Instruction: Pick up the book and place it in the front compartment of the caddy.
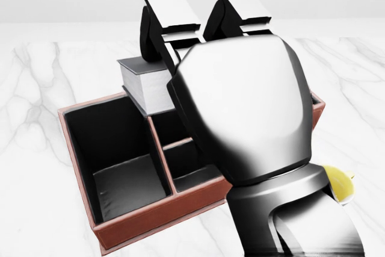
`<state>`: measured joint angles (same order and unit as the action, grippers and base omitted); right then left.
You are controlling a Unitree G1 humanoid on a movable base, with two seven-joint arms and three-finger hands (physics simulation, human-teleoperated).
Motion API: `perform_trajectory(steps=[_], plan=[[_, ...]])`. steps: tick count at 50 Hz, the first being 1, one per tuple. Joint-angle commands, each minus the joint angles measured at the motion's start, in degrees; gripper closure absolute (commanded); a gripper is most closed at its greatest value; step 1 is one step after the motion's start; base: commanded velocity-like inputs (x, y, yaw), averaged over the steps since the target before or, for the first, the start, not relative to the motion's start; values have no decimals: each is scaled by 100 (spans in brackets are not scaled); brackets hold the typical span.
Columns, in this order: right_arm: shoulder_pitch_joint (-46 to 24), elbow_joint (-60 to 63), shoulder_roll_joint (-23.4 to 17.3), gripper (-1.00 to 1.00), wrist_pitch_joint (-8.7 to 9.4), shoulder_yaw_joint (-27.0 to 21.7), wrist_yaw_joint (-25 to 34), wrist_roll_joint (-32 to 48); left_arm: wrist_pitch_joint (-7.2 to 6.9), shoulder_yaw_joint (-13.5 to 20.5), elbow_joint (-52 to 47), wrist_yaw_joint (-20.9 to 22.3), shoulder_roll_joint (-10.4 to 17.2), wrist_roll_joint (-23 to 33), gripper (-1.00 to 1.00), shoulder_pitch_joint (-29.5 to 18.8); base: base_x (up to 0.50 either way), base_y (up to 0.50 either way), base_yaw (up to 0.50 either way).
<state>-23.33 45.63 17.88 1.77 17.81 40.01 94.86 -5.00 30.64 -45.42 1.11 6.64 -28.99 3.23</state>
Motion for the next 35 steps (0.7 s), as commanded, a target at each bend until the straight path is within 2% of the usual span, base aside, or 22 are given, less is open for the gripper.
perform_trajectory(steps=[1,10,19,27,35], plan=[[-927,-675,-236,100,323,-555,-1,-285,0,-38,53,21,-18,46,-100,6,0,0,0],[-1367,-1270,-700,100,323,-807,-1,-618,0,-20,36,-8,14,25,-100,-27,0,0,0],[-1152,-1362,-775,100,323,-752,-1,-678,0,-1,8,-28,28,2,-100,-32,0,0,0],[-632,-1458,-840,100,323,-644,-1,-709,0,6,-18,-31,24,-8,-100,-22,0,0,0],[-600,-1529,-912,100,323,-707,-1,-762,0,-22,-10,-24,10,20,-100,-17,0,0,0]])
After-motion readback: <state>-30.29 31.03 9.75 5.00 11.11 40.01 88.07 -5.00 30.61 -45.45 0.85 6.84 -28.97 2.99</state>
